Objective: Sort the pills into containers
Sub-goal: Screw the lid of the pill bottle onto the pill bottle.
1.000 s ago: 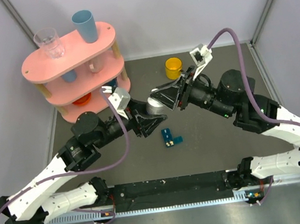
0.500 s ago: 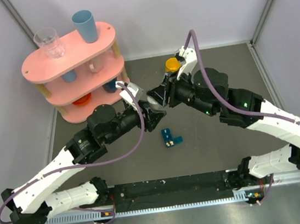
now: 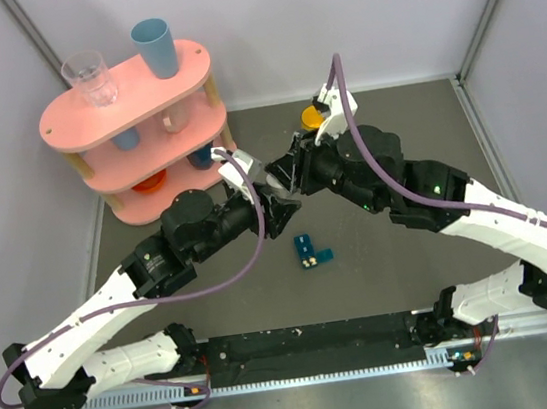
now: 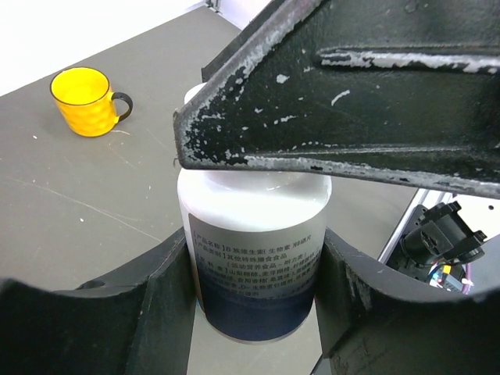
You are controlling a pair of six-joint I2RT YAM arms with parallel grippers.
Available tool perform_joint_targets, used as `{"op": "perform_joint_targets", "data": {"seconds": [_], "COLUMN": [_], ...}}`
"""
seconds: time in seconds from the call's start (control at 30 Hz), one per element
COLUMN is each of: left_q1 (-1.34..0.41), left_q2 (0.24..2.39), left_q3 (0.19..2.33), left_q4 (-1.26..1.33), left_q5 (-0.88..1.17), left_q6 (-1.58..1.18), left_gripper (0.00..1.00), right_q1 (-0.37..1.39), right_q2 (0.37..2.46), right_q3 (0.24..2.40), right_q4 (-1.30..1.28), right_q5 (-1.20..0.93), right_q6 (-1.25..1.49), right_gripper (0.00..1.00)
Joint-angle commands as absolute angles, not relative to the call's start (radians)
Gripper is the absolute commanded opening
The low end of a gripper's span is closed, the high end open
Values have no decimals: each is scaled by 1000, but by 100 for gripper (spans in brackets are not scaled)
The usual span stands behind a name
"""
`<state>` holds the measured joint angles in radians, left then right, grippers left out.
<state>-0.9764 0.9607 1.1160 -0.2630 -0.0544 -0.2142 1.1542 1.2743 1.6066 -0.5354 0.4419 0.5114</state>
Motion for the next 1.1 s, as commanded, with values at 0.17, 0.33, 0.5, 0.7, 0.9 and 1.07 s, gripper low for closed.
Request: {"op": "perform_joint_targets", "data": {"seconds": [0.17, 0.33, 0.5, 0.7, 0.9, 1.07], "left_q1": [-962, -962, -962, -962, -962, -962], "left_q2": [925, 920, 919, 911, 904, 894], "left_q3": [1181, 1166, 1151, 1124, 1101, 1089], "left_q4": [98, 107, 121, 150, 172, 190], "left_q5": [-94, -75, -51, -34, -28, -20], "left_q6": [-244, -252, -267, -278, -284, -287], "left_gripper": [0, 0, 0, 0, 0, 0], "right_q1": [1216, 1218, 1223, 1227, 1229, 1230], "right_q2": [1325, 1321, 1313, 1310, 1308, 1305], "right_q3": [1603, 1600, 1601, 1608, 1614, 1614], "right_q4": [-727, -726, -726, -726, -726, -726], "right_q5": [373, 380, 382, 387, 388, 391], "right_q6": [522, 514, 505, 494, 489, 483], "right_gripper": [6, 19, 24, 29, 33, 35]}}
